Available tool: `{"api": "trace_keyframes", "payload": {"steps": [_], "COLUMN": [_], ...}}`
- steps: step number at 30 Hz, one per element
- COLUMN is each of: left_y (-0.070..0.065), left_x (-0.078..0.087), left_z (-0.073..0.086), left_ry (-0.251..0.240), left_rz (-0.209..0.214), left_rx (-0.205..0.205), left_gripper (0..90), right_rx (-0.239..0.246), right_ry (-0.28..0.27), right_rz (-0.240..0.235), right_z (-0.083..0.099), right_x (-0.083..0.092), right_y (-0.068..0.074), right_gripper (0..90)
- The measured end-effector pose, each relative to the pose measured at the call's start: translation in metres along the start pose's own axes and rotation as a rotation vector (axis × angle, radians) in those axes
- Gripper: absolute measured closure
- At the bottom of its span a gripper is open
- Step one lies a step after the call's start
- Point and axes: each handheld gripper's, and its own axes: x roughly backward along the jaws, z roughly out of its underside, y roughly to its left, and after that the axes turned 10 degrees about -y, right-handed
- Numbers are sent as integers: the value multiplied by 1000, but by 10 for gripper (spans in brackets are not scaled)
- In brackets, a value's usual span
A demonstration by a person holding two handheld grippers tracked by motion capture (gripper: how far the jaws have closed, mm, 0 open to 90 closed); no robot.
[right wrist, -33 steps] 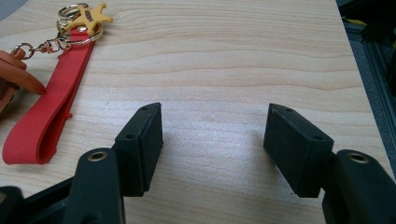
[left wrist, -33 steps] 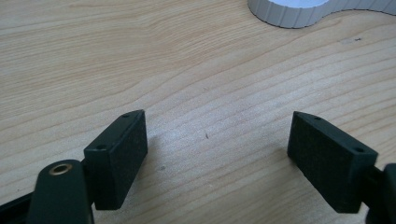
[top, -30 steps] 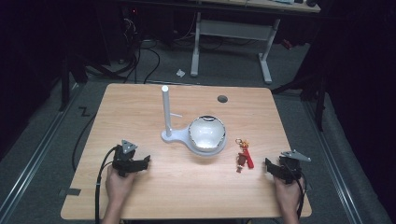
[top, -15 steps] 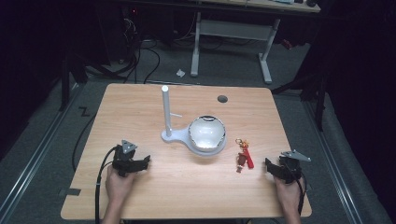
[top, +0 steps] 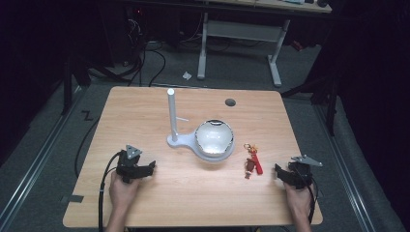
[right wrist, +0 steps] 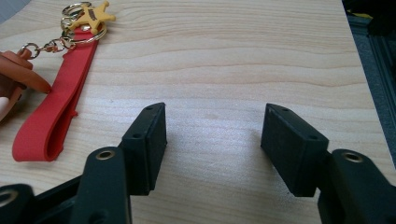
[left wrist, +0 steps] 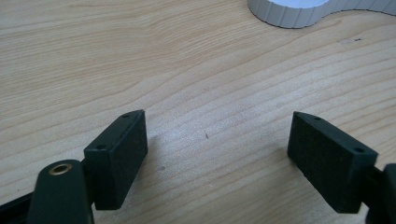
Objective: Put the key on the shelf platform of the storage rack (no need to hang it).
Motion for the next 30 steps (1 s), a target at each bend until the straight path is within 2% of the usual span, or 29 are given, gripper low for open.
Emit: {"api": "trace_keyframes", "payload": {"steps": [8,19,28,30], "left_y": [0,0,0,0], "left_x": [0,0,0,0], "left_z": [0,0,0,0], "left_ry": [0,0,0,0], "left_rz": [0,0,0,0], "left_rx": [0,0,0,0], "left_gripper": [205,205,205,205], "right_rx": [-12,-44,-12,-9], "right_ry": [-13,-40,-57,-54], "right_rz": [-27,-86,-134,-156], "right_z": [1,1,1,0], "right_x": [3,17,26,27], "right_y": [2,9,24,29], "right_gripper": [431,445,433,425]}}
